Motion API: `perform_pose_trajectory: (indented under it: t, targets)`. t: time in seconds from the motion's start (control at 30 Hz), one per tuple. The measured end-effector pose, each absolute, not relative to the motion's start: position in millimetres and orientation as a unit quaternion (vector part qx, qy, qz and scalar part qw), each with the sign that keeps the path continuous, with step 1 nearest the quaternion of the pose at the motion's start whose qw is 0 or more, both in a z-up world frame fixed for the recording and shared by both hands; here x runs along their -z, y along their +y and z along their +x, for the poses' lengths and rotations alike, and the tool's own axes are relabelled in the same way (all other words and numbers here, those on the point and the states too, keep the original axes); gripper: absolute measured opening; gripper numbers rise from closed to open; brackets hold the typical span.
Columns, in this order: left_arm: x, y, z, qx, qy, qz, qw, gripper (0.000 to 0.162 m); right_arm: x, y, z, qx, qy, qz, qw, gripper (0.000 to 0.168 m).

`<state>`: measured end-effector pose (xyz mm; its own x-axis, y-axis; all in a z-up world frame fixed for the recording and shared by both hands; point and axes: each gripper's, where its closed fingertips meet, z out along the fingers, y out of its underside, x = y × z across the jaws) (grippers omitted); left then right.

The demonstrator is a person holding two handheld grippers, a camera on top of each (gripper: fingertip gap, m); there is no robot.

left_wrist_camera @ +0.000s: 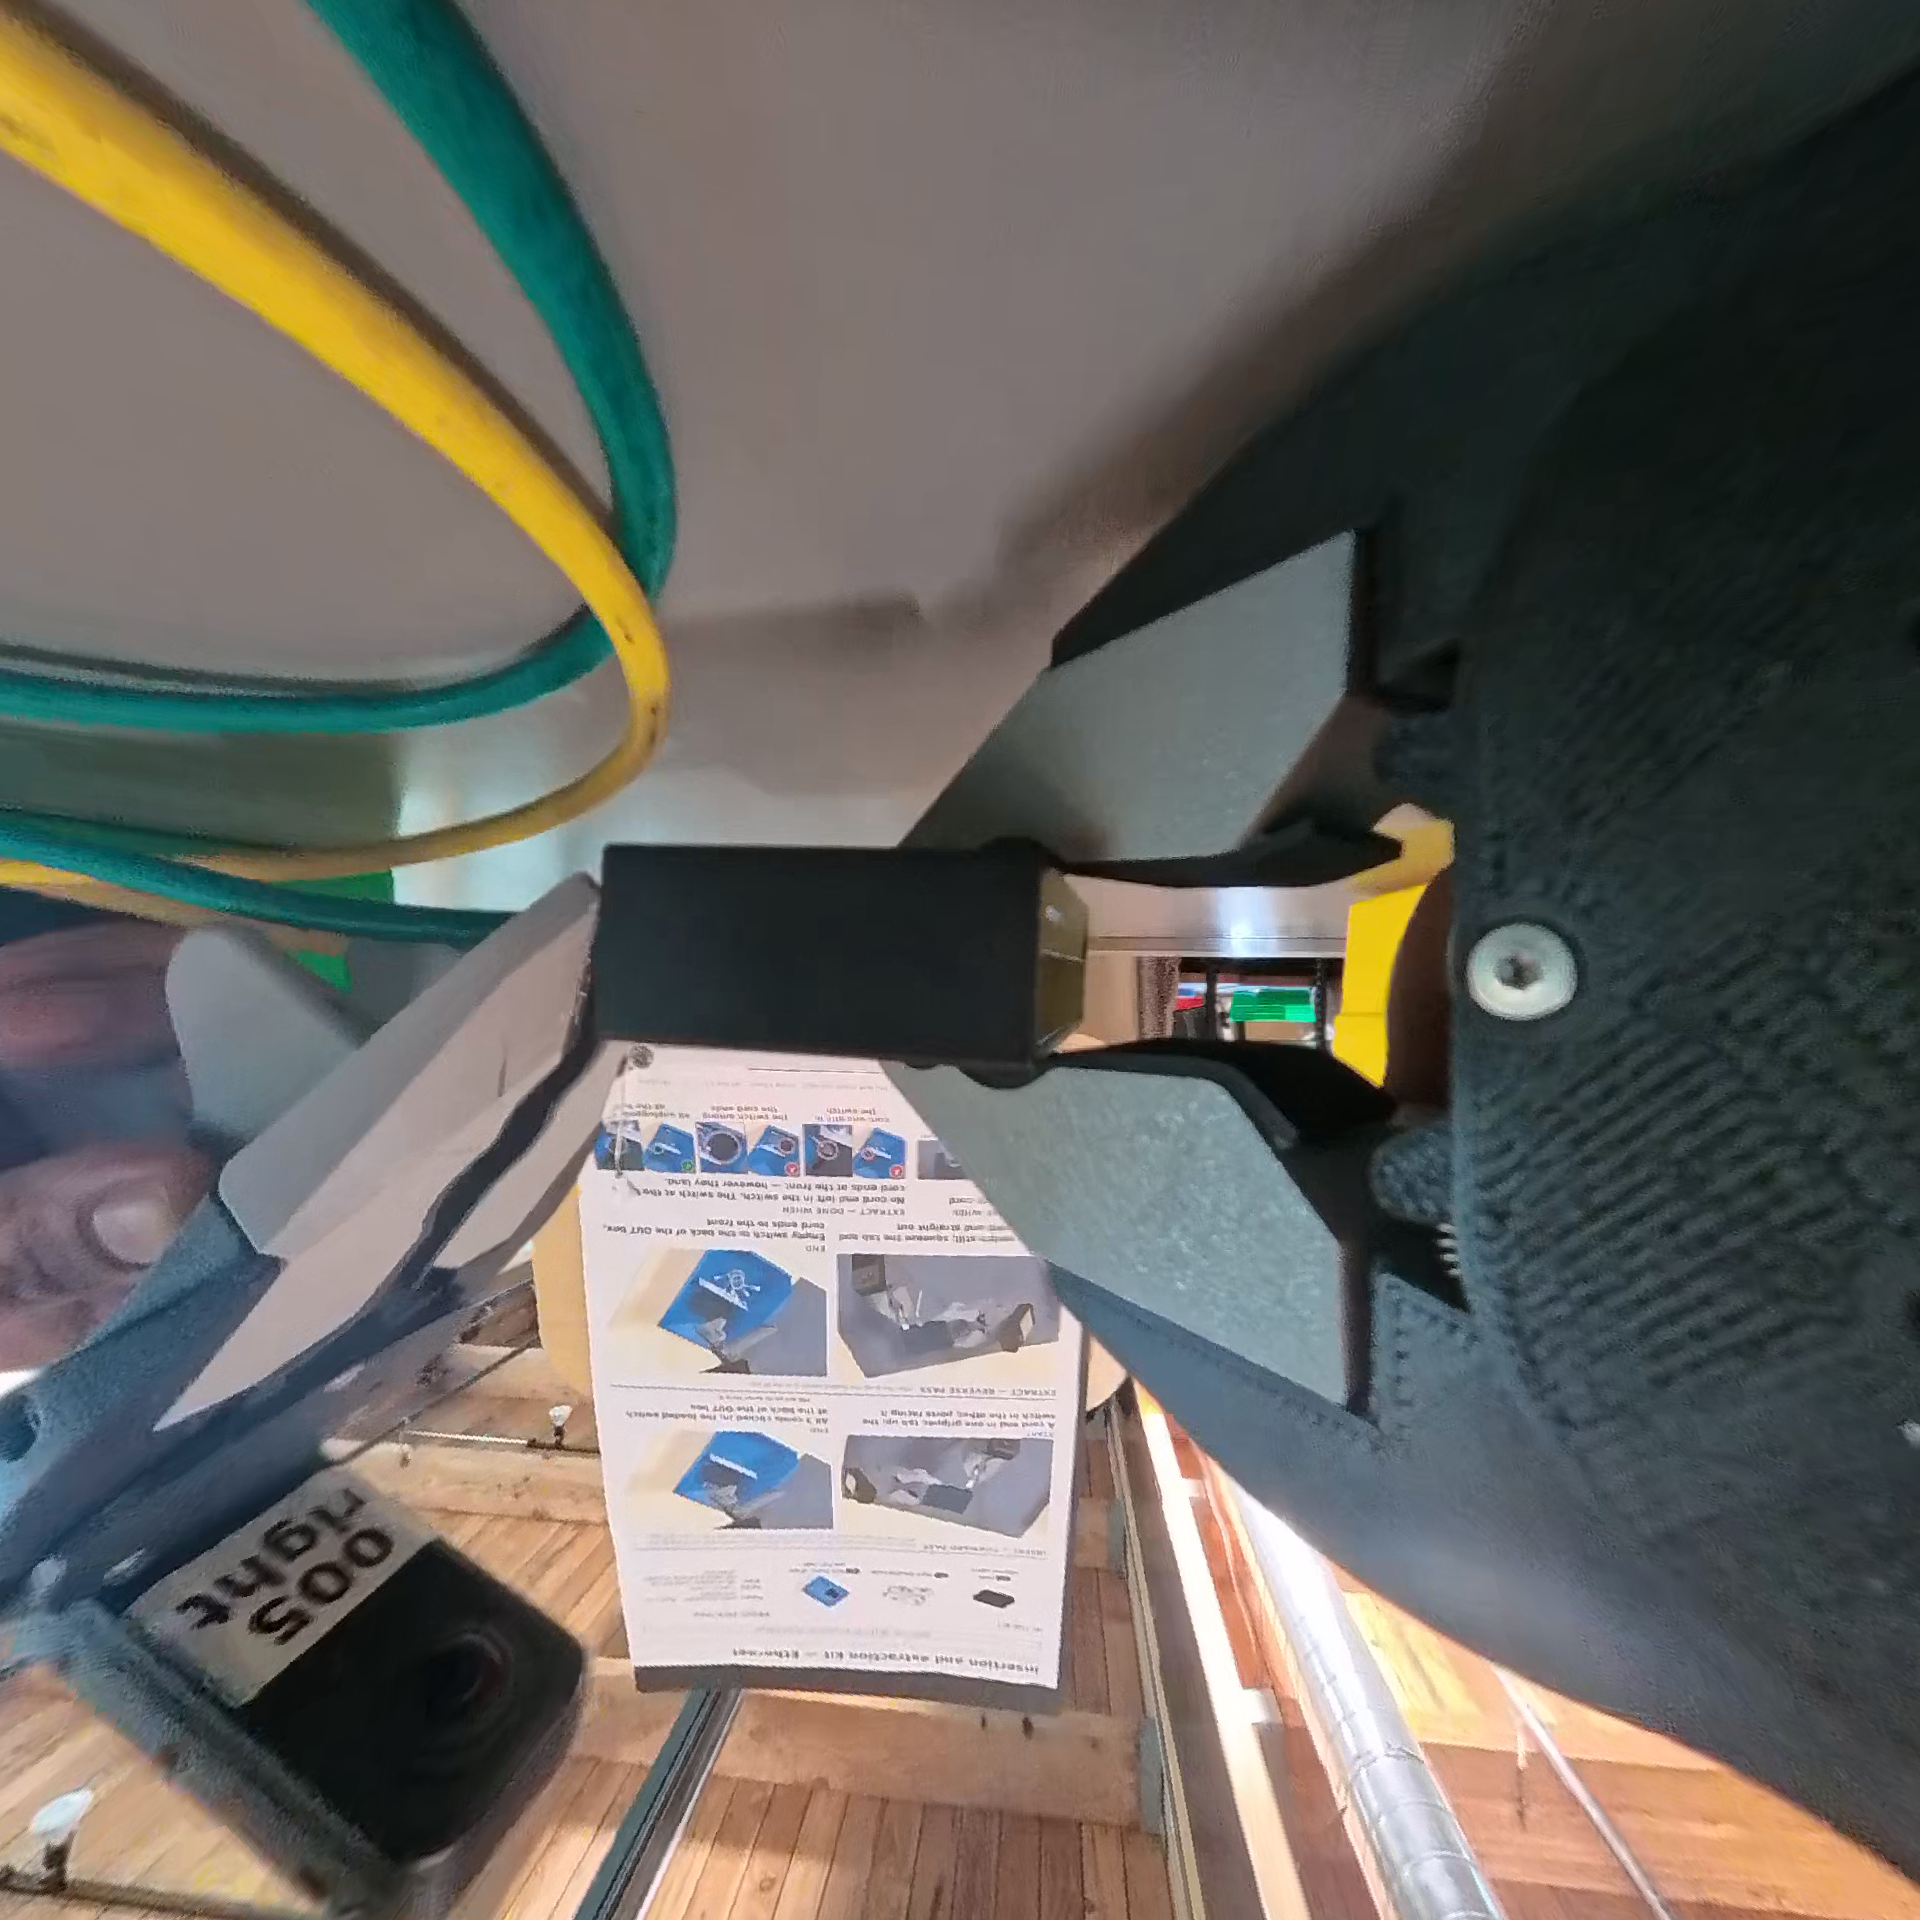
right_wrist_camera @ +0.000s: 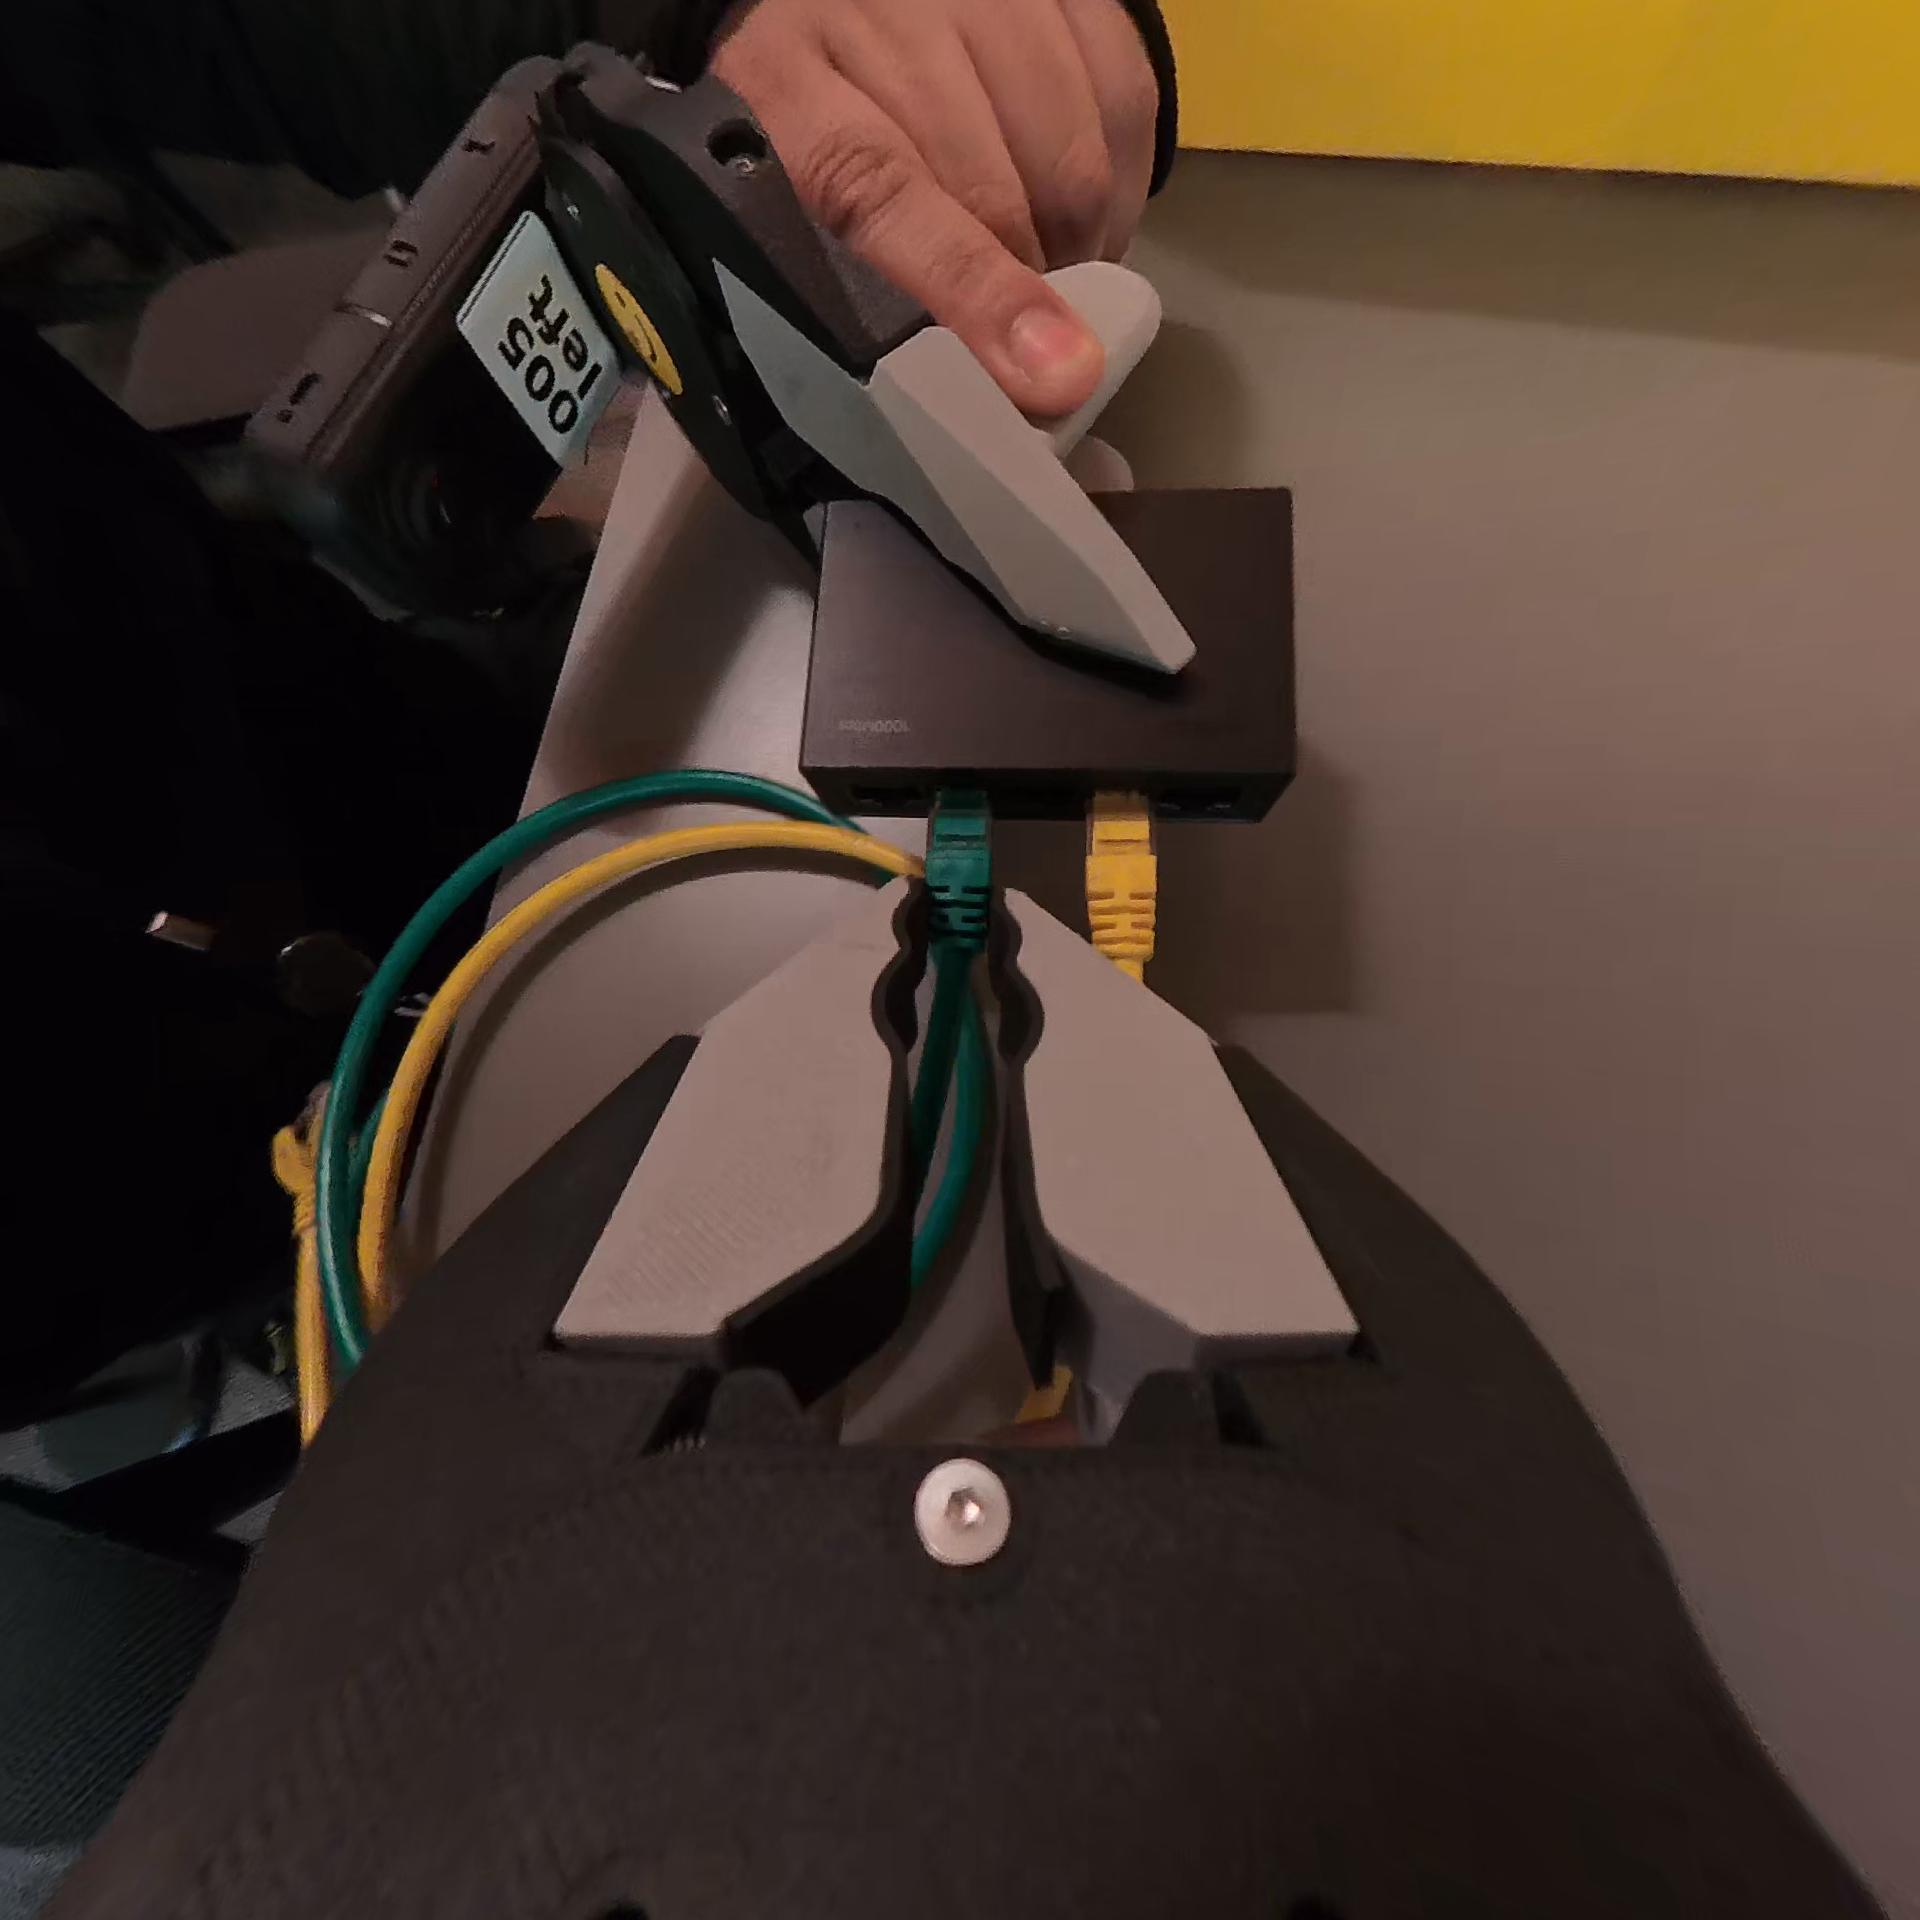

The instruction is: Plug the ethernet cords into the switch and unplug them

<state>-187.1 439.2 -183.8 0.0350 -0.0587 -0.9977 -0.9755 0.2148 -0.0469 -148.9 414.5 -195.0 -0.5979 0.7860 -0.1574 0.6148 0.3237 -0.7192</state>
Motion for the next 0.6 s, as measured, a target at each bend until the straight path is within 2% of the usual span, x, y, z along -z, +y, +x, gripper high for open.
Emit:
perform_pose_trajectory:
  t: [0.07,0.27,0.43,0.6]
  targets:
    - [186,443,-185,-0.431,0.561,-0.459,0.538,0.028,200,418,-145,-0.371,-0.812,-0.441,0.092,0.008]
    - [177,451,-188,-0.454,0.541,-0.453,0.544,0.027,181,443,-133,-0.339,-0.806,-0.468,0.129,0.014]
    - [165,466,-217,-0.490,0.471,-0.508,0.530,0.027,134,462,-133,-0.448,-0.734,-0.479,0.177,0.021]
    - [179,475,-246,-0.484,0.424,-0.590,0.488,0.028,125,484,-153,-0.467,-0.678,-0.515,0.239,0.026]
